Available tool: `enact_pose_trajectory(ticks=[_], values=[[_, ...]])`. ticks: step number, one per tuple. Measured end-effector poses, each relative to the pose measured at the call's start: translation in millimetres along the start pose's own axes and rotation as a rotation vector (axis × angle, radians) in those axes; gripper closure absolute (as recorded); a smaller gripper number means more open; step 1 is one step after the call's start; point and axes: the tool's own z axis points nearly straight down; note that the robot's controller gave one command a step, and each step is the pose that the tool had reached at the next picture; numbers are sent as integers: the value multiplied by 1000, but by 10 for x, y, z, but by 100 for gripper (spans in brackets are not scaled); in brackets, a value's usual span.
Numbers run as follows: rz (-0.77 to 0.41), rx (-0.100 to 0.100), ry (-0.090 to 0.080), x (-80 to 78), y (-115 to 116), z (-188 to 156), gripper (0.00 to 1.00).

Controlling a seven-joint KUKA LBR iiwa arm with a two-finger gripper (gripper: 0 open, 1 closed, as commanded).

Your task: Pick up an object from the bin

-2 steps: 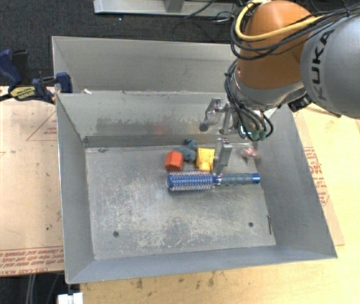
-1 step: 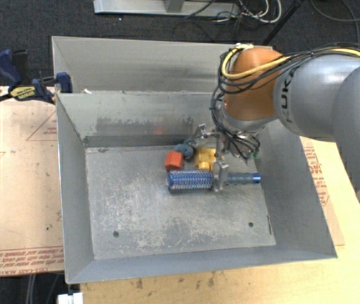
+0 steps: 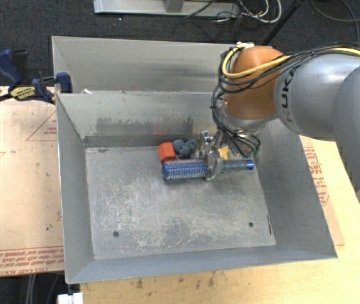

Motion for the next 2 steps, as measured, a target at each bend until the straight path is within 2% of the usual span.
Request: enact_pose_trajectory(ticks=[1, 2], values=[[-23, 0, 6, 95, 96, -1040, 100], [-18, -1, 7, 42, 94, -1547, 100]])
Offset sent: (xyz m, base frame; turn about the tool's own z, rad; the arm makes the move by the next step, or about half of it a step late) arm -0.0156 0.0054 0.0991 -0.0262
